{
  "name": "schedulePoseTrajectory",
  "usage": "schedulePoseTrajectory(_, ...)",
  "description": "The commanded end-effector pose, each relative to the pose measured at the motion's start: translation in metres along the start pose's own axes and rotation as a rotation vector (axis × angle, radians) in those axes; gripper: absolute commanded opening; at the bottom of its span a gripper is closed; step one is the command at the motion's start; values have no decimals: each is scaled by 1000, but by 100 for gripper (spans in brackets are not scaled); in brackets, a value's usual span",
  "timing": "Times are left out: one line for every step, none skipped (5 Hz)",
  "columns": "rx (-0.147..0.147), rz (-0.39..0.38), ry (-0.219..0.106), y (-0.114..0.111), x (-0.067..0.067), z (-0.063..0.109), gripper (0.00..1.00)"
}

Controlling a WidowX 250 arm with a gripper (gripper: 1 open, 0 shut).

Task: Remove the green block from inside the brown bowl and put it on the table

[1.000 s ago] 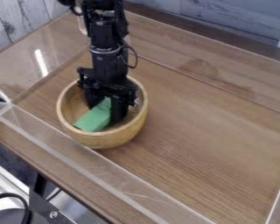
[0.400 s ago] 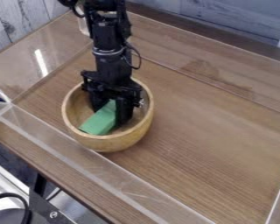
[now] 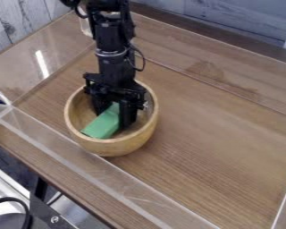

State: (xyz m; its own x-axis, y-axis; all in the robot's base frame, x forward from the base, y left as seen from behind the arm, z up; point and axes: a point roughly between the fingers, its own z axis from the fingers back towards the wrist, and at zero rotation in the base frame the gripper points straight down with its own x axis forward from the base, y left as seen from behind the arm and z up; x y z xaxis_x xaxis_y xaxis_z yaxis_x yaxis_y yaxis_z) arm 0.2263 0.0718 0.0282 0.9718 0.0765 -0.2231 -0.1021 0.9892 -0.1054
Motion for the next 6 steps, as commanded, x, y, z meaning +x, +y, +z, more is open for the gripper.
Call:
schedulePoseTrajectory(8, 8, -38, -3, 0, 15, 0)
schedulePoseTrajectory(7, 10, -38, -3, 0, 16, 0)
schedulePoseTrajectory(6, 12, -37, -5, -1, 17, 0)
schedulePoseTrajectory(5, 13, -36, -6, -1, 19, 0)
schedulePoseTrajectory(4, 16, -35, -7, -2, 20, 0)
schedulePoseTrajectory(3, 18, -34, -8, -2, 22, 0)
